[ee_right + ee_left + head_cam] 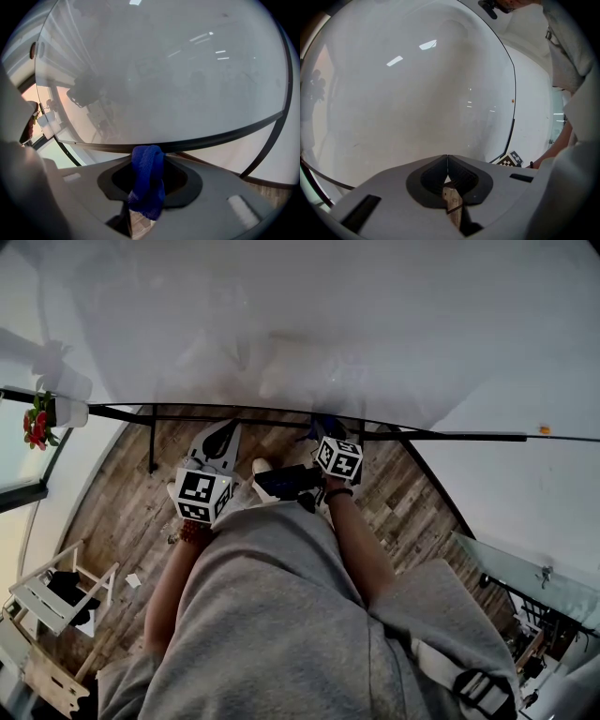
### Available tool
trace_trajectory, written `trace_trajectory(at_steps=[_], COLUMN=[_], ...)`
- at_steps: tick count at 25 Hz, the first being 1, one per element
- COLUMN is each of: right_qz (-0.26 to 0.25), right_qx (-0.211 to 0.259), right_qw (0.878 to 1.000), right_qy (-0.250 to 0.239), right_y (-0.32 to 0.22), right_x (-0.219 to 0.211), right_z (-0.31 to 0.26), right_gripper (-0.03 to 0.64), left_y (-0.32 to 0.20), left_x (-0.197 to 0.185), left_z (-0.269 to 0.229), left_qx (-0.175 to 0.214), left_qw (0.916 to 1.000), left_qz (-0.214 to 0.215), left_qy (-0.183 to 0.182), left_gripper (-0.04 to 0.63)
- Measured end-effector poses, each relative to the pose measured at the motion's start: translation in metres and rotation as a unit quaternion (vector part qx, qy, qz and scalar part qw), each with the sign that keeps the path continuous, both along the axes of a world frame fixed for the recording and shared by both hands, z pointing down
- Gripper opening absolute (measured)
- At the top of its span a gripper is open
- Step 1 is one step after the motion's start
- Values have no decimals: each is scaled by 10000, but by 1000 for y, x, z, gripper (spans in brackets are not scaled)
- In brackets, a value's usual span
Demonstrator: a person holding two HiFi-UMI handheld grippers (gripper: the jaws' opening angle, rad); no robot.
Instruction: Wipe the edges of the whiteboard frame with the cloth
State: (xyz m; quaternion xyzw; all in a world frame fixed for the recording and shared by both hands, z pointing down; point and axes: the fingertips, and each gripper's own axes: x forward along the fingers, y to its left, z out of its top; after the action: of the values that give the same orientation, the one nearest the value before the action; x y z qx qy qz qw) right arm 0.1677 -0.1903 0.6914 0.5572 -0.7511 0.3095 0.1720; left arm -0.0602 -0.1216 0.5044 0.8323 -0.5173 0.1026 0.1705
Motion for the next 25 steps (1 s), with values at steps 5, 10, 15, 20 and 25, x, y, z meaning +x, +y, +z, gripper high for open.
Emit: trace_trajectory(at_steps=[5,10,15,20,25], right_qz=[97,52,-44,-125,-170], right_qx=[-40,-50,-87,-94,-130], right_qw=[9999,10000,9999,9998,9994], right_qy=[6,-22,-76,-148,-257], right_y=[2,2,3,4,4], right_x=[-10,-26,-46,-63,-75], right_z=[0,-1,-1,-1,-1], right_gripper=[143,143,143,143,143], left_y=[3,3,3,6,7], left_x=[-21,-37,-54,-67,-74], left_z=[0,1,-1,2,4], left_qx=[-35,-76,-96,-162,-201], left_qw=[10000,9999,9997,9995,9993], left_qz=[-81,-143,-218,-266,-302], left_qy=[26,12,-14,-37,-58], left_gripper=[11,11,11,11,11])
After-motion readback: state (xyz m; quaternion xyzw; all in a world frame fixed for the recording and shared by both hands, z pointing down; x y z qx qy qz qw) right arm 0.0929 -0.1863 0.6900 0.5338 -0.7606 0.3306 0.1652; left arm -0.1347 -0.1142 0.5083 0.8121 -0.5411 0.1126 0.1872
